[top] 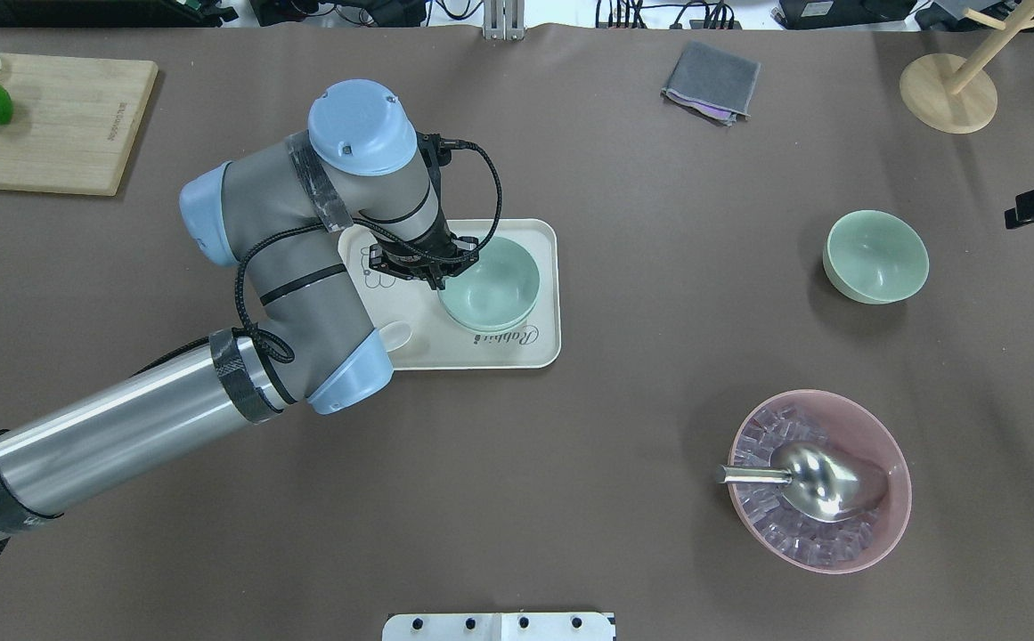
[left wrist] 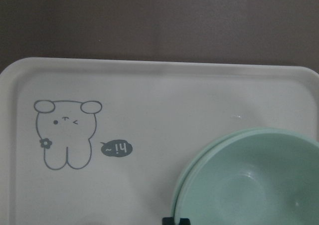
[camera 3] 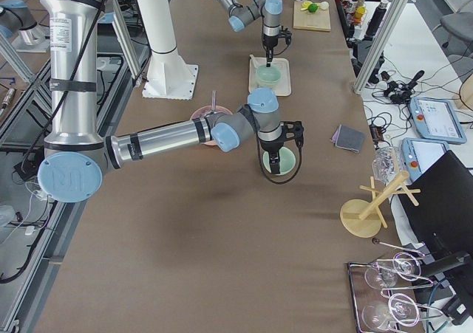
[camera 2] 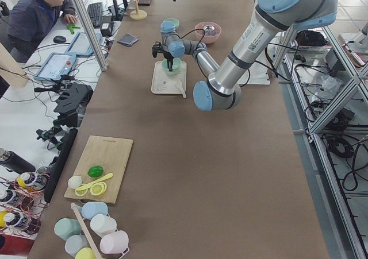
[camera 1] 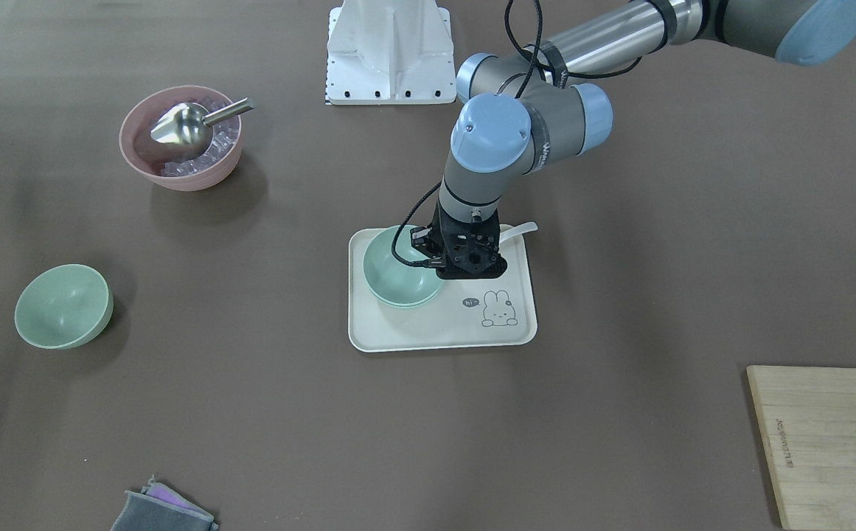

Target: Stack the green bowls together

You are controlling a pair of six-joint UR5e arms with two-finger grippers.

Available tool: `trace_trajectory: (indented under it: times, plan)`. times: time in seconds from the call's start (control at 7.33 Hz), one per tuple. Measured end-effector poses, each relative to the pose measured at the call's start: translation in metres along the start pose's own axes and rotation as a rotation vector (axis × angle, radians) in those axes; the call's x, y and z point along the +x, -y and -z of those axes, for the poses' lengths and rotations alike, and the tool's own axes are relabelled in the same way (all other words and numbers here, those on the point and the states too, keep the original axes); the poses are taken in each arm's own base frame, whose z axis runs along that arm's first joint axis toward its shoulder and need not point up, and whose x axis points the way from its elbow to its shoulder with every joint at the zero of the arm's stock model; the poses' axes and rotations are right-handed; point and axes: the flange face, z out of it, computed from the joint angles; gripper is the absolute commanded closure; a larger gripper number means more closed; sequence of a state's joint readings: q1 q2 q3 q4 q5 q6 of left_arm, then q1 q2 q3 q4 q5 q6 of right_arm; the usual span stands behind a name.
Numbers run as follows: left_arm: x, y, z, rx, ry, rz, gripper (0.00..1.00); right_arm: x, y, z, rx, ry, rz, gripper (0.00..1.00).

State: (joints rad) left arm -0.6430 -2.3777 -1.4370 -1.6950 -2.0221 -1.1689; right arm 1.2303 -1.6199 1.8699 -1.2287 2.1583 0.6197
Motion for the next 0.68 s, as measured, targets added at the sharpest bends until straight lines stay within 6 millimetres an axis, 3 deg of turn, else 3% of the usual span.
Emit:
trace_trajectory:
  times: [0.14, 0.68]
  plan:
    - [0.0001, -0.0001, 0.0001, 0.000, -0.001, 0.000, 0.02, 0.0000, 0.0000, 0.0001, 0.000, 0.000, 0.000, 0.01]
    - [0.0029, -0.0006, 0.0087, 0.008, -0.016, -0.008, 0.02, -0.0010, 0.0002, 0.0010, 0.002, 0.002, 0.001, 0.01]
